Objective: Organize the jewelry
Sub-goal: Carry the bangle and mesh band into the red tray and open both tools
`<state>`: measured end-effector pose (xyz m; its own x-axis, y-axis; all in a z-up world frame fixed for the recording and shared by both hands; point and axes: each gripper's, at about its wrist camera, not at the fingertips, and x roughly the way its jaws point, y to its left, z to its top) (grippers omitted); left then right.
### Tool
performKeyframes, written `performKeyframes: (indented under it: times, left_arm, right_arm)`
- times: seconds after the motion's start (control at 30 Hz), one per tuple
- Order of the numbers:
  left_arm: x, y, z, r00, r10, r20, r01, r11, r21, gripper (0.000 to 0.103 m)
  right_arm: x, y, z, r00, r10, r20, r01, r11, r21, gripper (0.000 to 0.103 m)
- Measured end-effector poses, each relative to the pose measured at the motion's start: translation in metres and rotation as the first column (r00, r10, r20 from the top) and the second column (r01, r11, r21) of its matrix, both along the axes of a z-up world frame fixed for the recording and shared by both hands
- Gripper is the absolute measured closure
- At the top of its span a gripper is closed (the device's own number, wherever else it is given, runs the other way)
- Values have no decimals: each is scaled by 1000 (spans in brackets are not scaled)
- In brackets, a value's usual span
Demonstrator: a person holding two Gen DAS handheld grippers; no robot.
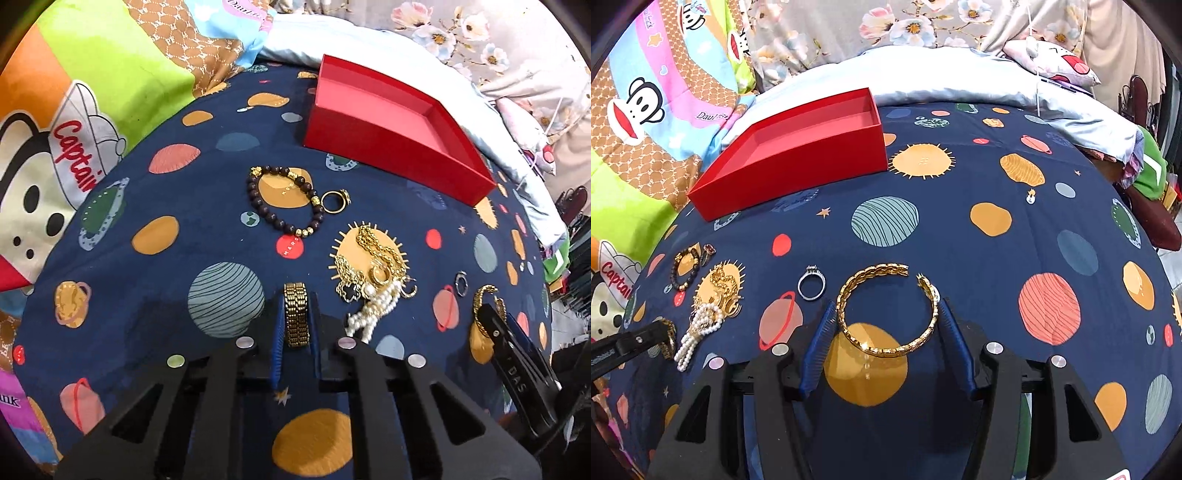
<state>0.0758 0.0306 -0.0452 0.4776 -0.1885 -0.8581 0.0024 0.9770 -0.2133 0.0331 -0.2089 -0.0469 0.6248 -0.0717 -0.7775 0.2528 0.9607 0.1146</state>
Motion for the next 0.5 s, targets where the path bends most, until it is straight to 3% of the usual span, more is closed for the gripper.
performKeyframes:
  times: [0.2,0.5]
  left_arm:
    - [-17,7,17,999,-21,32,22,1000,-16,92]
    - [-26,-2,62,988,-72,134,77,997,-30,92]
  right_arm:
    - [-16,7,8,1000,29,12,-29,999,18,48]
    - [-25,16,51,992,78,95,-80,997,22,48]
